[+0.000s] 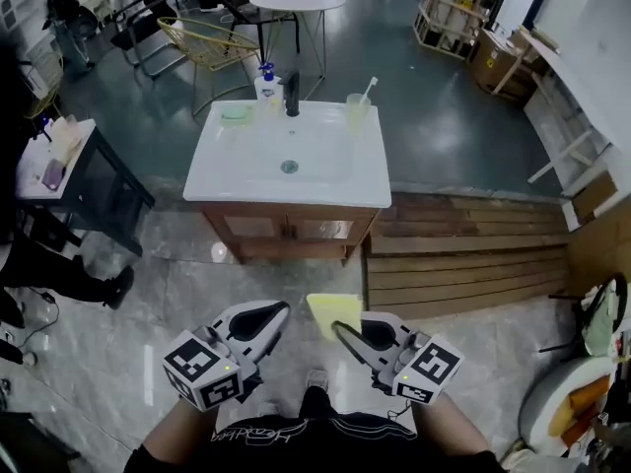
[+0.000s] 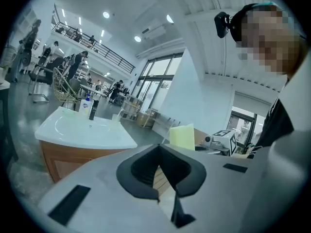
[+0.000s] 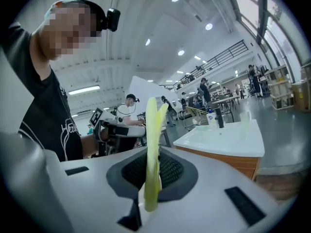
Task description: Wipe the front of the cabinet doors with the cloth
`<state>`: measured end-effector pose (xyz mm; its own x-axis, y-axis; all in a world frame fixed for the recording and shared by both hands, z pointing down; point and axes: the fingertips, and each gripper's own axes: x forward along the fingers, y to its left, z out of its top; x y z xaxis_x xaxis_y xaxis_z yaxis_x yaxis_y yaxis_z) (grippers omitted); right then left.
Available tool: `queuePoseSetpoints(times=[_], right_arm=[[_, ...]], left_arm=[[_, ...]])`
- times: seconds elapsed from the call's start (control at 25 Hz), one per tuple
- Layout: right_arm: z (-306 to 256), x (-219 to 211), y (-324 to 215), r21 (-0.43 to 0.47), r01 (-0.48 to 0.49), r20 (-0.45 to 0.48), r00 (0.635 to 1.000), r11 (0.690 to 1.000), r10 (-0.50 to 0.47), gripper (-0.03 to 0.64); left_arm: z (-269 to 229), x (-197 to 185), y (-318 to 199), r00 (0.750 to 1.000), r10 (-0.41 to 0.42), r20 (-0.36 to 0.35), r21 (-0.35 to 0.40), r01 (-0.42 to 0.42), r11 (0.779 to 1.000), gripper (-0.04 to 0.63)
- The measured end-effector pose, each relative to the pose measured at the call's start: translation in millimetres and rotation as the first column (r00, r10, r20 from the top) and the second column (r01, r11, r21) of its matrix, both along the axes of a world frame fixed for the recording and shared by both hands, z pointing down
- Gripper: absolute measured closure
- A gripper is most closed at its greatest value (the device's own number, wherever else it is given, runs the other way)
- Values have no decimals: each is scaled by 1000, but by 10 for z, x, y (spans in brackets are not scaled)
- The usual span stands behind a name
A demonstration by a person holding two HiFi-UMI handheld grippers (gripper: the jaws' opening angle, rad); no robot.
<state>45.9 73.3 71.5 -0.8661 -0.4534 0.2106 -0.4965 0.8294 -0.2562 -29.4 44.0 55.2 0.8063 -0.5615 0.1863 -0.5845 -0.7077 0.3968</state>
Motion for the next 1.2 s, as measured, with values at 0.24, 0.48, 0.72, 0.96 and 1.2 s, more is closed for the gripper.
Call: queuePoseSetpoints(times=[0.24, 0.48, 0.72, 0.96, 1.2], right_arm=[[-274, -153, 498, 26, -106, 58, 993, 994, 104, 577], [-463, -675, 1335, 38, -169, 95, 982, 985, 165, 577], [-652, -1109, 2056, 53, -165, 125, 980, 985, 158, 577], [-688, -1304, 2461, 53, -167, 144, 977, 984, 158, 577], [-710, -1314, 2619, 47, -193, 157, 970, 980, 184, 577]], left_arm=[[-236, -59, 584, 996, 93, 18, 56, -93, 994, 589], [-402, -640, 1497, 993, 110, 30, 96, -112, 989, 589], [-547, -1073, 2123, 994, 105, 3, 120, -104, 987, 589], [-571, -1239, 2514, 995, 100, -6, 116, -99, 988, 589], [-586, -1255, 2700, 994, 105, -21, 113, -102, 988, 589]])
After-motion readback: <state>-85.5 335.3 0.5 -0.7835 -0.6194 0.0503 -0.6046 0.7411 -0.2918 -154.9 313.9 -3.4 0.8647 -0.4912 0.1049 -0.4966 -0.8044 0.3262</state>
